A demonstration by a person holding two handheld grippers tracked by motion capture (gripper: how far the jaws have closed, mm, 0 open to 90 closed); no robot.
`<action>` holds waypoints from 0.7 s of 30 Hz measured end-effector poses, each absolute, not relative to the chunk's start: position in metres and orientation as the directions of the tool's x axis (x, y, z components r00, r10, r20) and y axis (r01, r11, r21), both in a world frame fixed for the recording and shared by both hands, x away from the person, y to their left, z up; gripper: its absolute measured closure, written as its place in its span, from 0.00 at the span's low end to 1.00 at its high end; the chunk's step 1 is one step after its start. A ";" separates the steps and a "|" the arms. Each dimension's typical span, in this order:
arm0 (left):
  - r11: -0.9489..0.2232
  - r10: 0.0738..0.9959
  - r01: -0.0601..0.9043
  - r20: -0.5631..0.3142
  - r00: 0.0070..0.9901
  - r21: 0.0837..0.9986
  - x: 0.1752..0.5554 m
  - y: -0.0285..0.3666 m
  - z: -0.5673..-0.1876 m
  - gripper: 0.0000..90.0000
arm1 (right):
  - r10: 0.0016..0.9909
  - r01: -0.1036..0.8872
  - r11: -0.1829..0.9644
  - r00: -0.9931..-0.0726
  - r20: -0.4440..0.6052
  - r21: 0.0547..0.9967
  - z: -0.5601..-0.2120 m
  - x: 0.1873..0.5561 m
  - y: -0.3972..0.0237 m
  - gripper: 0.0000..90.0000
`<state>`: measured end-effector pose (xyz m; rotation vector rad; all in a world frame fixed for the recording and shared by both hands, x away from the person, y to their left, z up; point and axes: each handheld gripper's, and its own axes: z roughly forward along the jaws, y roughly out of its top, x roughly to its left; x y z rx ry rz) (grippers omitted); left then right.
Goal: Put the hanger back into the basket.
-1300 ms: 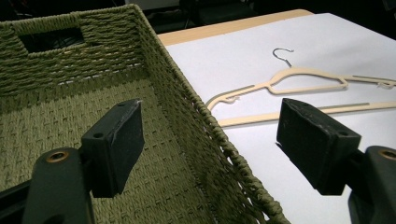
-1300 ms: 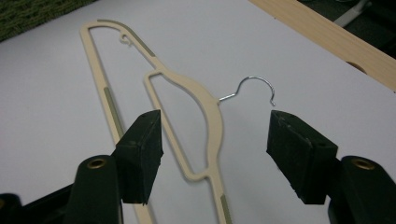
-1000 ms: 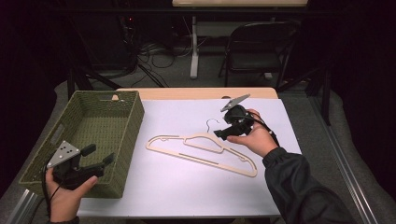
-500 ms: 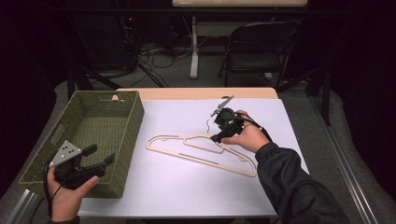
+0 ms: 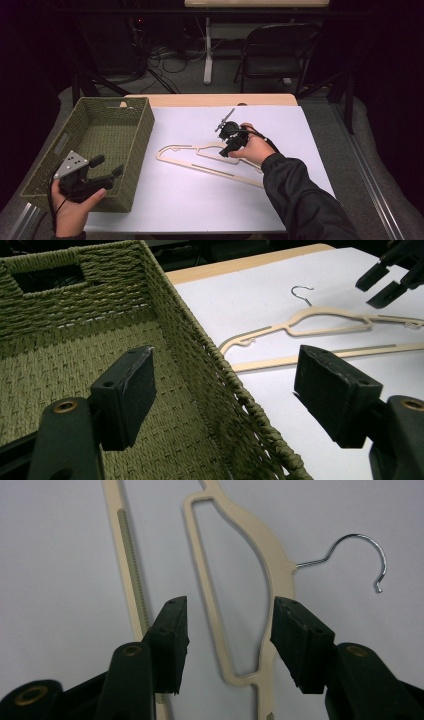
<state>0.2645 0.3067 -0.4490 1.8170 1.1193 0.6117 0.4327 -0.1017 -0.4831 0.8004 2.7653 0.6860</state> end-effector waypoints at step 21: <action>-0.204 0.881 0.450 -0.038 0.471 0.869 0.266 0.304 -0.452 0.27 | 0.477 0.463 0.856 -0.879 -0.009 0.228 -0.505 0.441 -0.096 0.64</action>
